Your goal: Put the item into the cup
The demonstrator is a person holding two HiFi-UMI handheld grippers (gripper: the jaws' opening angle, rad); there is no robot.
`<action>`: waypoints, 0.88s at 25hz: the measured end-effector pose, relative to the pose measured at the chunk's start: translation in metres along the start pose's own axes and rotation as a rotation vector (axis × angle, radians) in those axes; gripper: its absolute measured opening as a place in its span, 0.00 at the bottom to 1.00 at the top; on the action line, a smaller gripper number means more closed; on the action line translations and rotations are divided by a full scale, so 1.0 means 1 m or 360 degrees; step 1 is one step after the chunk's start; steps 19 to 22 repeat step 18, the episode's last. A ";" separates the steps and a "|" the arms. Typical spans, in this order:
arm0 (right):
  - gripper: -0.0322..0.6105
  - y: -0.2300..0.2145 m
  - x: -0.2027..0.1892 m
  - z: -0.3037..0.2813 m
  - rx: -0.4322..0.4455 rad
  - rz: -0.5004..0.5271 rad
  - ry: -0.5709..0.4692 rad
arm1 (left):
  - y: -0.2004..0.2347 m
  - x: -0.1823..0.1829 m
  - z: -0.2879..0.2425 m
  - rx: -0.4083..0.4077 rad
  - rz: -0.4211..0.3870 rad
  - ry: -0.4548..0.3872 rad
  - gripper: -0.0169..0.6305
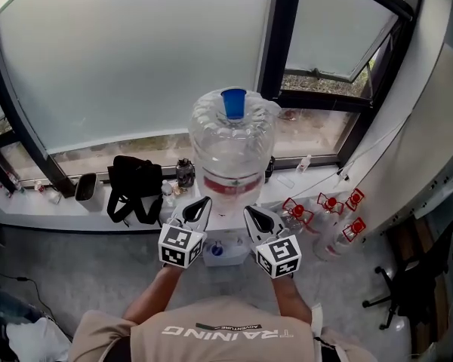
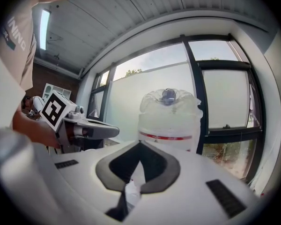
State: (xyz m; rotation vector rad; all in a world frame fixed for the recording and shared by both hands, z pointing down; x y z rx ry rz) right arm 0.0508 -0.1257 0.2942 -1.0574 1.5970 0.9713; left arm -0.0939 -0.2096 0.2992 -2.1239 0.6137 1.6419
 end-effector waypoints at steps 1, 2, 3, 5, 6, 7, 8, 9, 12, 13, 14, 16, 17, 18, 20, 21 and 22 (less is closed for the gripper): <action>0.07 0.001 0.000 0.000 0.0004 0.0003 0.0001 | 0.000 0.002 0.001 -0.0001 -0.0005 -0.0002 0.04; 0.07 0.003 0.000 0.000 0.0007 0.0008 0.0001 | 0.000 0.003 0.002 -0.0003 -0.0011 -0.0005 0.04; 0.07 0.004 0.000 0.000 0.0008 0.0015 0.0003 | 0.000 0.004 0.003 -0.0005 -0.0017 -0.0008 0.04; 0.07 0.006 0.000 0.000 0.0007 0.0032 0.0007 | -0.001 0.005 0.005 -0.0013 -0.0030 -0.0009 0.04; 0.07 0.005 -0.001 -0.001 0.0005 0.0041 0.0008 | -0.001 0.004 0.005 -0.0016 -0.0032 -0.0010 0.04; 0.07 0.005 -0.001 -0.001 0.0001 0.0049 0.0007 | -0.001 0.004 0.005 -0.0018 -0.0031 -0.0010 0.04; 0.07 0.005 -0.002 -0.001 -0.0003 0.0056 0.0008 | -0.001 0.002 0.005 -0.0019 -0.0024 -0.0010 0.04; 0.07 0.004 -0.002 -0.001 -0.0008 0.0061 0.0011 | -0.001 0.000 0.006 -0.0020 -0.0013 -0.0010 0.04; 0.07 0.003 -0.006 -0.002 -0.0014 0.0074 0.0030 | 0.000 -0.003 0.007 -0.0012 0.0012 -0.0008 0.04; 0.07 0.003 -0.008 -0.002 -0.0014 0.0082 0.0039 | 0.001 -0.003 0.008 -0.0007 0.0014 -0.0008 0.04; 0.07 0.004 -0.010 -0.003 -0.0016 0.0092 0.0048 | 0.001 -0.004 0.010 -0.0004 0.0014 -0.0009 0.04; 0.07 0.006 -0.013 -0.003 -0.0021 0.0112 0.0066 | 0.001 -0.004 0.012 -0.0004 0.0006 -0.0010 0.04; 0.07 0.007 -0.014 -0.003 -0.0024 0.0120 0.0072 | 0.001 -0.004 0.013 -0.0006 0.0000 -0.0009 0.04; 0.07 0.007 -0.015 -0.004 -0.0027 0.0127 0.0078 | 0.001 -0.004 0.014 -0.0009 -0.0006 -0.0007 0.04; 0.07 0.007 -0.015 -0.004 -0.0027 0.0127 0.0078 | 0.001 -0.004 0.014 -0.0009 -0.0006 -0.0007 0.04; 0.07 0.007 -0.015 -0.004 -0.0027 0.0127 0.0078 | 0.001 -0.004 0.014 -0.0009 -0.0006 -0.0007 0.04; 0.07 0.007 -0.015 -0.004 -0.0027 0.0127 0.0078 | 0.001 -0.004 0.014 -0.0009 -0.0006 -0.0007 0.04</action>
Point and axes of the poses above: the fingertips, and each gripper's own axes: z backward along the fingers, y to its left, x out of its top, the point moved 6 cm from there along z, backward along the fingers, and after that the axes turned 9 degrees about y, right-handed, at the moved point
